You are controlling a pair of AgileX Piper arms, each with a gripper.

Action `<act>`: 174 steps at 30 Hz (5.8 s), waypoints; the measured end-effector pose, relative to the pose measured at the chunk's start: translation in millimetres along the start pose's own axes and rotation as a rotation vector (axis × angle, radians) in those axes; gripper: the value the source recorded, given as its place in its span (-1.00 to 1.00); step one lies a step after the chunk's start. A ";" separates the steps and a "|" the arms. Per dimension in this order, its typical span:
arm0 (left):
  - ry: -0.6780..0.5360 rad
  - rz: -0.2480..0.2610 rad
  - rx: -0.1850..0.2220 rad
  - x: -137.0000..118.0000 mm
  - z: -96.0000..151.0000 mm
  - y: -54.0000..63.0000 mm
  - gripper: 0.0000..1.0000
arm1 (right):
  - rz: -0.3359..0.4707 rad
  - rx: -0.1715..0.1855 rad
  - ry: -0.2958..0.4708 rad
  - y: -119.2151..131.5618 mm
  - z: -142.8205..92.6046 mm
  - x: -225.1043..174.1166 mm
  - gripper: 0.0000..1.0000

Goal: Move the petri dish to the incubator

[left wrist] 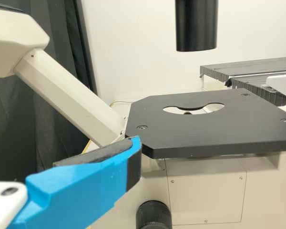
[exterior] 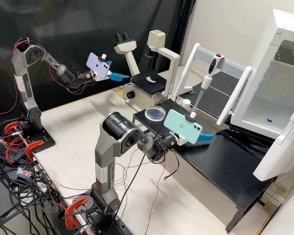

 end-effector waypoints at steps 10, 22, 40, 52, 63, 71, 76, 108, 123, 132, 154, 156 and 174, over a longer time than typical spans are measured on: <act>0.000 0.000 0.000 0.0 0.0 0.0 1.00 | 0.141 0.044 0.470 12.2 -84.4 -107.5 1.00; 0.000 0.000 0.000 0.0 0.0 0.0 1.00 | 0.213 0.115 0.878 10.0 -126.0 -191.0 1.00; 0.000 0.000 0.000 0.0 0.0 0.0 1.00 | 0.029 0.001 0.667 -37.7 -111.7 -144.1 1.00; 0.000 0.000 0.000 0.0 0.0 0.0 1.00 | -0.115 -0.033 0.569 -73.6 -98.4 -126.2 1.00; 0.000 0.000 0.000 0.0 0.0 0.0 1.00 | -0.148 -0.045 0.417 -85.8 -72.1 -100.5 1.00; 0.000 0.000 0.000 0.0 0.0 0.0 1.00 | -0.177 -0.056 0.382 -93.9 -66.2 -93.0 1.00; 0.000 0.000 0.000 0.0 0.0 0.0 1.00 | -0.215 -0.075 0.374 -102.6 -64.2 -88.6 1.00; 0.000 0.000 0.000 0.0 0.0 0.0 1.00 | -0.234 0.003 0.327 -98.9 -46.9 -63.9 -1.00; 0.000 0.000 0.000 0.0 0.0 0.0 1.00 | -0.228 0.031 0.319 -97.1 -45.7 -61.8 -1.00; 0.000 0.000 0.000 0.0 0.0 0.0 1.00 | -0.226 0.042 0.322 -95.9 -46.7 -62.2 -1.00; 0.000 0.000 0.000 0.0 0.0 0.0 1.00 | -0.155 0.050 0.338 -66.1 -50.6 -69.1 -1.00; 0.000 0.000 0.000 0.0 0.0 0.0 1.00 | -0.102 0.043 0.347 -50.4 -49.4 -70.8 -1.00; 0.000 0.000 0.000 0.0 0.0 0.0 1.00 | 0.253 0.039 0.259 69.6 1.0 -40.1 -1.00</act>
